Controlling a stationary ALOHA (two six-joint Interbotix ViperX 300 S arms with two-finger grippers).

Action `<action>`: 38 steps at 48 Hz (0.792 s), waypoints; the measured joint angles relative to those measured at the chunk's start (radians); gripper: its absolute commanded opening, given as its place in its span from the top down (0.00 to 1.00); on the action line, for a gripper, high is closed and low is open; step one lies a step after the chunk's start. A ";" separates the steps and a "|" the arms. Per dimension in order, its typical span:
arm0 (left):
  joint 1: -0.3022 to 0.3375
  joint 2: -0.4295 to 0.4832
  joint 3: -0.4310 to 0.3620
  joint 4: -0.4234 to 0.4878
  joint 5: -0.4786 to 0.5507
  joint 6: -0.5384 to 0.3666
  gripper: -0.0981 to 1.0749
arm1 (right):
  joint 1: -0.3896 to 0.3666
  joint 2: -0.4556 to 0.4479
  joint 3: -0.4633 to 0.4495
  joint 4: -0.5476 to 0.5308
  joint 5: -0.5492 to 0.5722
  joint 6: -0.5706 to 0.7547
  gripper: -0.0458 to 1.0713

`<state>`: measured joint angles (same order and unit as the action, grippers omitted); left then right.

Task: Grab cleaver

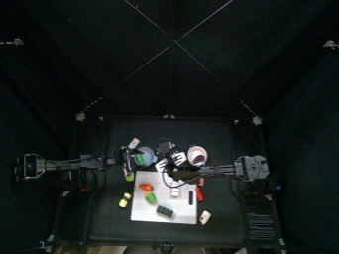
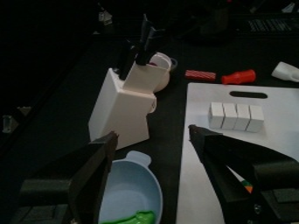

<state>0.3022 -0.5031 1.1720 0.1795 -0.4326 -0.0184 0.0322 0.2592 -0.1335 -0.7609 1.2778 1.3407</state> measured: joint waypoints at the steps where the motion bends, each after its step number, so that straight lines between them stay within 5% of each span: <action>1: 0.000 0.000 0.000 0.002 0.000 0.000 0.07 | 0.002 -0.002 -0.002 -0.002 0.005 0.000 0.45; 38: 0.000 0.000 0.000 0.000 0.000 0.000 0.07 | 0.091 -0.061 -0.026 -0.046 0.114 0.000 0.45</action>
<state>0.3022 -0.5031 1.1720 0.1795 -0.4326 -0.0184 0.1227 0.1979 -0.1595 -0.8069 1.3913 1.3407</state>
